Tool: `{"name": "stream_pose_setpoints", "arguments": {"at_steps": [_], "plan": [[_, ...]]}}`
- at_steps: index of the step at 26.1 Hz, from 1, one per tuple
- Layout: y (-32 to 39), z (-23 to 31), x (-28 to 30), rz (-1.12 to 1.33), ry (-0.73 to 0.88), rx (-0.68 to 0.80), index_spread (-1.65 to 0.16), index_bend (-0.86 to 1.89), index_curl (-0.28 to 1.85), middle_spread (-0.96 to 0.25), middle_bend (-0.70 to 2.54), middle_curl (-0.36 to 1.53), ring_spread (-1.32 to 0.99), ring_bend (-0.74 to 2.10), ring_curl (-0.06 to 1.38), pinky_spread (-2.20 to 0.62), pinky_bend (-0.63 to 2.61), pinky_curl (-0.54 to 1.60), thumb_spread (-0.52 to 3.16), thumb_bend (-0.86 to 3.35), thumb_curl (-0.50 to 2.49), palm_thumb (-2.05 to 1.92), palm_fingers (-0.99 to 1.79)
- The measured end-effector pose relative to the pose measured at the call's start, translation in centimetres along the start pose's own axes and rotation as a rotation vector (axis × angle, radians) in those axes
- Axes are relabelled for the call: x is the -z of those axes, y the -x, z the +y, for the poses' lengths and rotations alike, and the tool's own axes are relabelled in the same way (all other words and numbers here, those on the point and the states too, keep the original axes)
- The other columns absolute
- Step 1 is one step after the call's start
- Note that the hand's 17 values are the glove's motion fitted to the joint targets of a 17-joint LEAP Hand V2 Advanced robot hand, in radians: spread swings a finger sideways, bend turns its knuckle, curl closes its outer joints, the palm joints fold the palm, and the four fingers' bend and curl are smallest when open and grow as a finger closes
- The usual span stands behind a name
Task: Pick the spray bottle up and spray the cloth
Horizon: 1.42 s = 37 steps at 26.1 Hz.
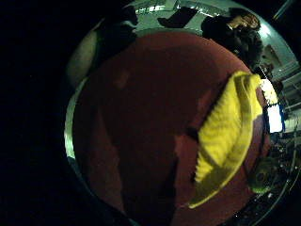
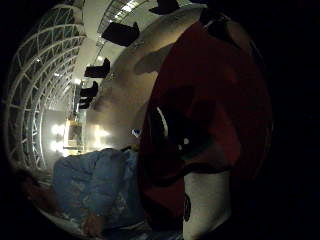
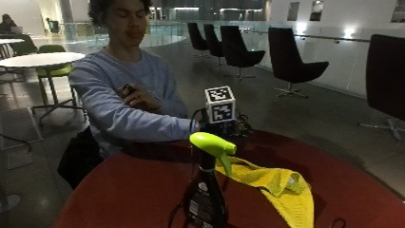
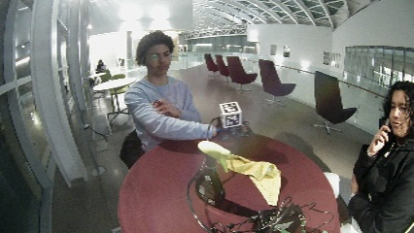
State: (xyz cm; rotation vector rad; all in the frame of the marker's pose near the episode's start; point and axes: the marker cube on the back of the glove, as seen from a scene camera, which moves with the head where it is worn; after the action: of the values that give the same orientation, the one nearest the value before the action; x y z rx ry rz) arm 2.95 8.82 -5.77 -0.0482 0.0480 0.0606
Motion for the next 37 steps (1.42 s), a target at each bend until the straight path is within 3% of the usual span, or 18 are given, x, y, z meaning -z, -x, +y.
{"name": "stream_pose_setpoints", "arguments": {"at_steps": [13, 20, 28, 37], "plan": [[-6.9, 17.8, 6.0, 0.085, -0.079, -0.125, -0.36, 0.19, 0.34, -0.04, 0.25, 0.31, 0.03, 0.27, 0.24, 0.23, 0.15, 0.21, 1.12, 0.08, 0.26, 0.51, 0.6], [-11.5, 23.6, 8.8, 0.019, -0.17, -0.275, -0.36, 0.19, 0.36, -0.04, 0.25, 0.33, 0.03, 0.27, 0.25, 0.23, 0.15, 0.21, 1.13, 0.05, 0.28, 0.54, 0.61], [-17.8, 23.2, 11.7, -0.509, -0.431, -0.44, -0.36, 0.17, 0.36, -0.04, 0.24, 0.34, 0.02, 0.32, 0.28, 0.23, 0.15, 0.21, 1.14, 0.02, 0.3, 0.57, 0.64], [-23.7, 20.7, 12.8, -0.738, -0.675, -0.596, -0.36, 0.15, 0.35, -0.05, 0.25, 0.36, 0.0, 0.38, 0.3, 0.23, 0.15, 0.21, 1.14, 0.06, 0.35, 0.73, 0.69]]}}
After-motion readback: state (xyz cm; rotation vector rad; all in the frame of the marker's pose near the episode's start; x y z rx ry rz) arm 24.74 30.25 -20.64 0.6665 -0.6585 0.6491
